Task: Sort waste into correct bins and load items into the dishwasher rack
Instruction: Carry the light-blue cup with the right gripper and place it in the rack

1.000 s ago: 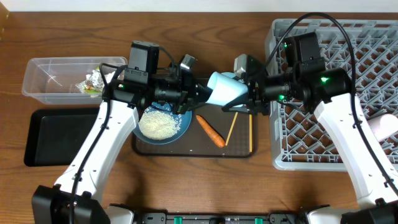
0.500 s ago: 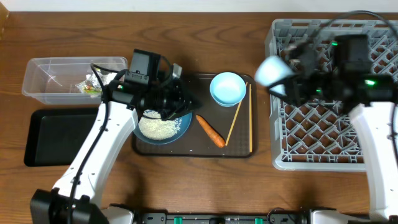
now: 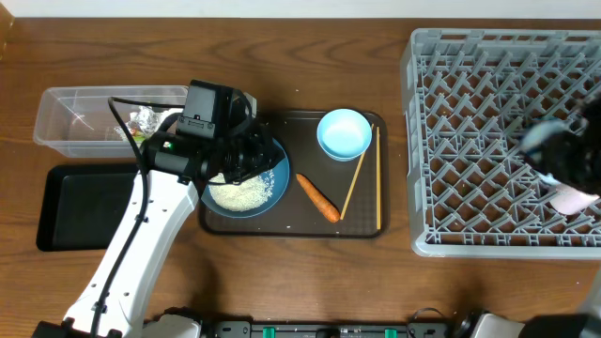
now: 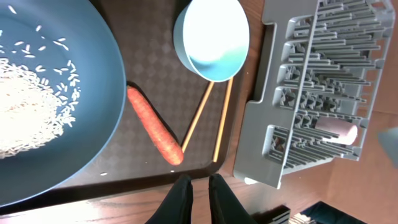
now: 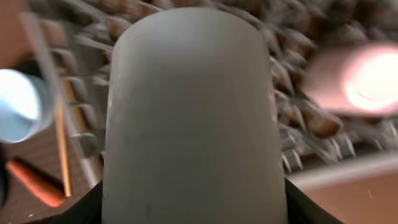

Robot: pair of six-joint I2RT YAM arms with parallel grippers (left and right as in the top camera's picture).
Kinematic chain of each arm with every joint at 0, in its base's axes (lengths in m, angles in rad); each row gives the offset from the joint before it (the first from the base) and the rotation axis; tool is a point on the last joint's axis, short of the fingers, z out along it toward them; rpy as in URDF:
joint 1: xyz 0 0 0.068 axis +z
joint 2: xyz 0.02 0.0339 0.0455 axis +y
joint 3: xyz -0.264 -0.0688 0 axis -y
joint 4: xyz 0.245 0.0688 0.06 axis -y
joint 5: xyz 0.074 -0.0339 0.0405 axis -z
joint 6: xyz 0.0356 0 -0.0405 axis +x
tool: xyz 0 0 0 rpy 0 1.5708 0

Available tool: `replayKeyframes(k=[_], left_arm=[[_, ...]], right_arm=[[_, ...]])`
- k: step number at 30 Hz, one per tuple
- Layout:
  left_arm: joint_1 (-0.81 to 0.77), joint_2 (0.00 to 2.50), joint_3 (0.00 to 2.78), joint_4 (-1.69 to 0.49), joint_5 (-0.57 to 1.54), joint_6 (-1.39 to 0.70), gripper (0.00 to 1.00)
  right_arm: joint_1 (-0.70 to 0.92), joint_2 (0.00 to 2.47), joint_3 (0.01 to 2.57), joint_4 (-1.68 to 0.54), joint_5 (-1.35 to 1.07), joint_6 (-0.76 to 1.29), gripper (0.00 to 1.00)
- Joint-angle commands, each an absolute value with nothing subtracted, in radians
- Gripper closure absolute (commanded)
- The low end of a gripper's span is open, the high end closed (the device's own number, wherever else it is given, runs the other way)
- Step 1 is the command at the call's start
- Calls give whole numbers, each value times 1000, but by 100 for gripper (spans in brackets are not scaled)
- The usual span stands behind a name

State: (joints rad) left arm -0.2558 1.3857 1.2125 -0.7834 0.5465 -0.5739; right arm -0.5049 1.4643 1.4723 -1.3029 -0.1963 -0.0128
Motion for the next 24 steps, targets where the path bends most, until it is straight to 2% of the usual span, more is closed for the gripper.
replayKeyframes(k=[1, 6, 15, 18, 20, 21, 22, 24], left_arm=[[-253, 1378, 1224, -788, 526, -553, 88], [-253, 1378, 1224, -789, 525, -553, 88], [-253, 1378, 1224, -792, 526, -553, 88], [-253, 1378, 1223, -793, 525, -553, 87], [-253, 1378, 1224, -793, 525, -553, 87], [-253, 1378, 1224, -793, 525, -553, 84], [-253, 1378, 1224, -793, 525, -553, 83], [-253, 1378, 1224, -793, 519, -553, 77]], right_arm=[[-544, 1528, 1489, -1349, -153, 6, 82], [-551, 1622, 1483, -1409, -136, 6, 82], [-551, 1761, 1483, -1387, -97, 7, 79], [-551, 1790, 1483, -1390, -98, 6, 71], [-551, 1801, 1483, -1391, -104, 7, 56], [-551, 1802, 1483, -1390, -105, 6, 45], [-551, 1802, 1483, -1390, -105, 7, 39], [-550, 1794, 1486, -1389, -115, 7, 36]])
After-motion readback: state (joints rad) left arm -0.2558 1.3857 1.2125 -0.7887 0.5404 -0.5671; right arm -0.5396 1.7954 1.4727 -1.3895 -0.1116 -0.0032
